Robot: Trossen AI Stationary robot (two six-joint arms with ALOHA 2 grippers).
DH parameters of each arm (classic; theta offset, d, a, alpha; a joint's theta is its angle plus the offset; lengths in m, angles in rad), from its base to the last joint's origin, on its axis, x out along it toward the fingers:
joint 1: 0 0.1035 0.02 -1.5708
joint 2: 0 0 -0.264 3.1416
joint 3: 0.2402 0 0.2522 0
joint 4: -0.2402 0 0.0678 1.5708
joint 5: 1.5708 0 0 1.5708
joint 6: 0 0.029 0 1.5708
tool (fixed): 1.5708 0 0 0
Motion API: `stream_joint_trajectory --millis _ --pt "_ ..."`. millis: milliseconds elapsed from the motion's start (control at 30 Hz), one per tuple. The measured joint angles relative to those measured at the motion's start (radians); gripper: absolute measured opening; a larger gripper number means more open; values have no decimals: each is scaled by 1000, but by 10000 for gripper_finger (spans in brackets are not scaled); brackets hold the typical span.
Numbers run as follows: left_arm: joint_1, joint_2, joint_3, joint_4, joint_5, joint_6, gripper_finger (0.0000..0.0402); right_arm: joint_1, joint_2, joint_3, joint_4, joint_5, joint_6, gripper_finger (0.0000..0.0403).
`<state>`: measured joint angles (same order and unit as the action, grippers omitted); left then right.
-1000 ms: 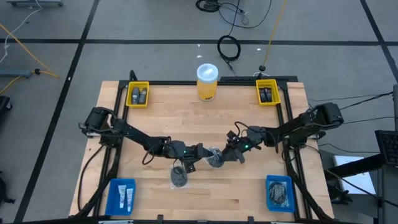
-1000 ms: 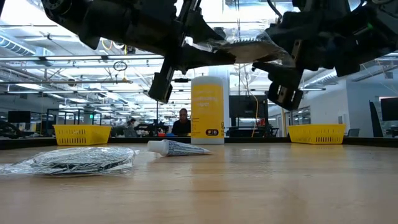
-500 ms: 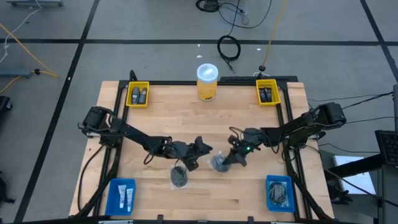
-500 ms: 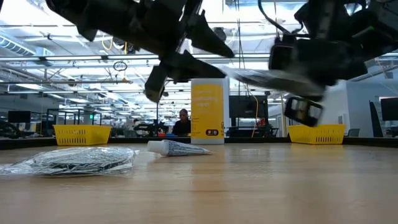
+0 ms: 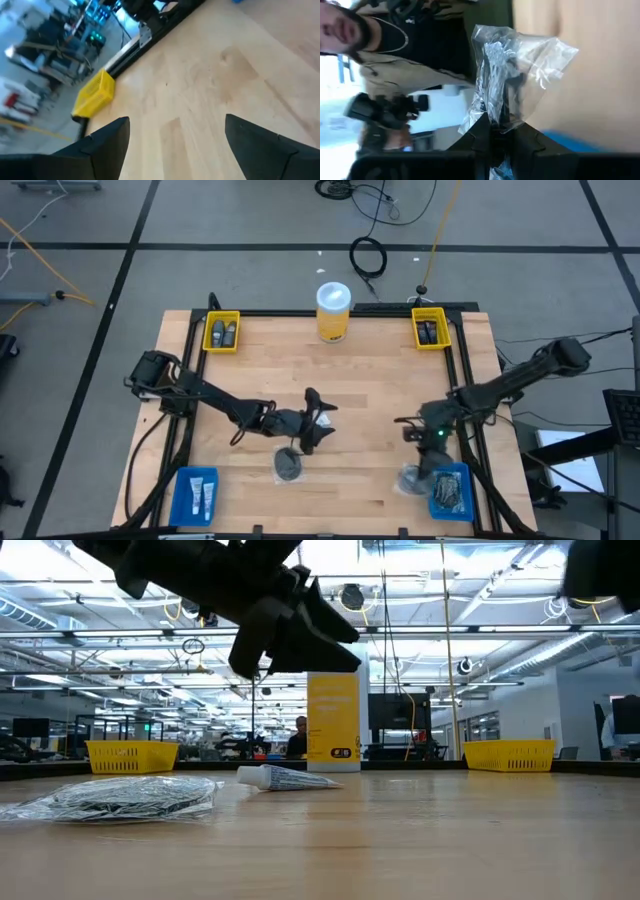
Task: Pick & Place Travel size toiletries
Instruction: Put the black hairbrush into the right blue bin
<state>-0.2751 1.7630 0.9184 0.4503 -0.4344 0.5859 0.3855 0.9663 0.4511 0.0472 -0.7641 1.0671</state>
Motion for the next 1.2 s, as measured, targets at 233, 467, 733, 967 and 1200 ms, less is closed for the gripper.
stream_joint_trajectory --millis 233,467,733,967,1200 --pt "30 0 0 -1 28 -151 295 130 -86 0 -104 -74 273 23" --pt "88 0 0 17 112 -145 275 203 -80 0 -321 -128 164 23" --pt "139 1 0 7 173 -201 272 221 -80 0 -438 -46 -73 30" --pt "143 1 0 -6 175 -205 269 221 -66 -35 -411 -47 -119 49" --pt "138 1 0 -7 176 -205 269 221 -33 -93 -350 -47 -61 56"
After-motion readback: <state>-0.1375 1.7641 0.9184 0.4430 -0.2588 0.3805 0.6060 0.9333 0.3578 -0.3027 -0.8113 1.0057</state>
